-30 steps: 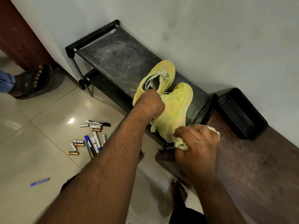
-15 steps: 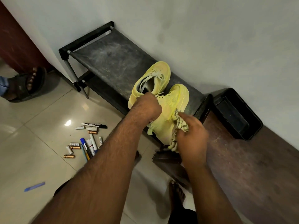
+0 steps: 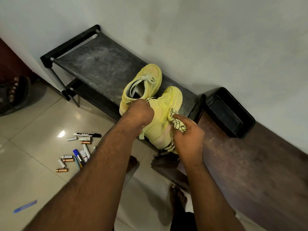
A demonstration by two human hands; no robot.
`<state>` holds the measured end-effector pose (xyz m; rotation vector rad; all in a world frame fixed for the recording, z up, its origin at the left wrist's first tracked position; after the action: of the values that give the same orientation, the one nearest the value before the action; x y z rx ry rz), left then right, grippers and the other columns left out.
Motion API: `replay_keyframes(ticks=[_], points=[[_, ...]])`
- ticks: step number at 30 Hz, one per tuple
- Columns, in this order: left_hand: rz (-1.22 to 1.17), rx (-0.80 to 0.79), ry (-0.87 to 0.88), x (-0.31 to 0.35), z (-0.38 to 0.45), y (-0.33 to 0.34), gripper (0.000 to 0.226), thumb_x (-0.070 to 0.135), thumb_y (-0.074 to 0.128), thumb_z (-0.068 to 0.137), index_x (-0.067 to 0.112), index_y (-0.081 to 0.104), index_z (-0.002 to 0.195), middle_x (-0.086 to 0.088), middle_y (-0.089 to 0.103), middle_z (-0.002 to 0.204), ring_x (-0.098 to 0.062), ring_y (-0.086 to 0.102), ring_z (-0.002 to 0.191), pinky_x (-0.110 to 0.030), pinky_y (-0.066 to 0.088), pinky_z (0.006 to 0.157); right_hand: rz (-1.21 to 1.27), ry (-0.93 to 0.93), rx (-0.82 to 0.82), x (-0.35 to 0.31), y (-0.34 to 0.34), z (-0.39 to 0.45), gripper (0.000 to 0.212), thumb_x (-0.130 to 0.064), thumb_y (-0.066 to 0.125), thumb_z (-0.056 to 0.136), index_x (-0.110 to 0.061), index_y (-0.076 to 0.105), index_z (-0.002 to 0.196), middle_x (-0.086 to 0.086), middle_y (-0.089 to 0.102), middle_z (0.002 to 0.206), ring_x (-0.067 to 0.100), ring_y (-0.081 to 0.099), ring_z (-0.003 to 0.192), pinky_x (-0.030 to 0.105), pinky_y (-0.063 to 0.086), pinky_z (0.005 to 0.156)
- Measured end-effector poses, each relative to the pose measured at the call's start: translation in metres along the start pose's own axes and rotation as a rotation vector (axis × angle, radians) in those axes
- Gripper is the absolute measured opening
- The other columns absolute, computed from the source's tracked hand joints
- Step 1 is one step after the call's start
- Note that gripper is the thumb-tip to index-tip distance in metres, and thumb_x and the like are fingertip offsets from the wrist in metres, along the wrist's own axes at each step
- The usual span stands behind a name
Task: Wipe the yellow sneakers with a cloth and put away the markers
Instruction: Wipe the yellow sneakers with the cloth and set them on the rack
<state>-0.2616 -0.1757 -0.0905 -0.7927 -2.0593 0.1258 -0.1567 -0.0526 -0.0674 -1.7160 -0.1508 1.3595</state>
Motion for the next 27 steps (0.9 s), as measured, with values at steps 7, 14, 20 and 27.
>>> replay_keyframes(ticks=[7, 14, 20, 27], points=[[-0.105, -0.152, 0.026, -0.004, 0.001, -0.009, 0.021, 0.001, 0.054, 0.089, 0.008, 0.069, 0.102, -0.021, 0.069, 0.106, -0.037, 0.065, 0.101, -0.058, 0.052, 0.091, -0.072, -0.464, -0.073, -0.029, -0.018, -0.040, 0.044, -0.013, 0.046, 0.065, -0.008, 0.073, 0.100, 0.002, 0.071, 0.104, 0.017, 0.064, 0.101, 0.027, 0.049, 0.093], [0.014, -0.328, 0.092, -0.003, -0.008, -0.008, 0.025, -0.007, 0.053, 0.092, 0.013, 0.067, 0.084, -0.013, 0.069, 0.095, -0.029, 0.063, 0.097, -0.044, 0.051, 0.096, -0.198, -0.409, -0.014, 0.008, -0.025, -0.010, 0.046, 0.001, 0.054, 0.061, -0.009, 0.072, 0.102, 0.002, 0.070, 0.109, 0.019, 0.062, 0.106, 0.040, 0.051, 0.093], [0.147, -0.266, 0.084, -0.006, -0.002, -0.018, 0.018, -0.002, 0.057, 0.090, 0.009, 0.069, 0.096, -0.009, 0.069, 0.100, -0.027, 0.063, 0.100, -0.044, 0.053, 0.094, -0.144, -0.746, -0.164, -0.022, -0.005, -0.040, 0.034, 0.002, 0.065, 0.060, -0.008, 0.074, 0.092, 0.002, 0.072, 0.101, 0.018, 0.060, 0.101, 0.032, 0.045, 0.091], [0.214, -0.201, 0.094, -0.003, 0.001, -0.017, 0.016, 0.000, 0.057, 0.091, 0.012, 0.068, 0.094, -0.005, 0.065, 0.093, -0.023, 0.059, 0.094, -0.031, 0.051, 0.081, -0.166, -0.474, -0.036, 0.010, -0.018, -0.010, 0.051, 0.012, 0.059, 0.056, -0.015, 0.074, 0.096, -0.007, 0.070, 0.105, 0.017, 0.058, 0.108, 0.045, 0.047, 0.092]])
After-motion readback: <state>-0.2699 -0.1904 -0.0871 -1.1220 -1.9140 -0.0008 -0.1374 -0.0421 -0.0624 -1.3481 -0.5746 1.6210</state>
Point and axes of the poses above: each hand's wrist, its own z-axis towards the middle knuckle, its own y-axis out of the palm, x = y × z, the point moved 5 cm from there along z, towards the middle knuckle
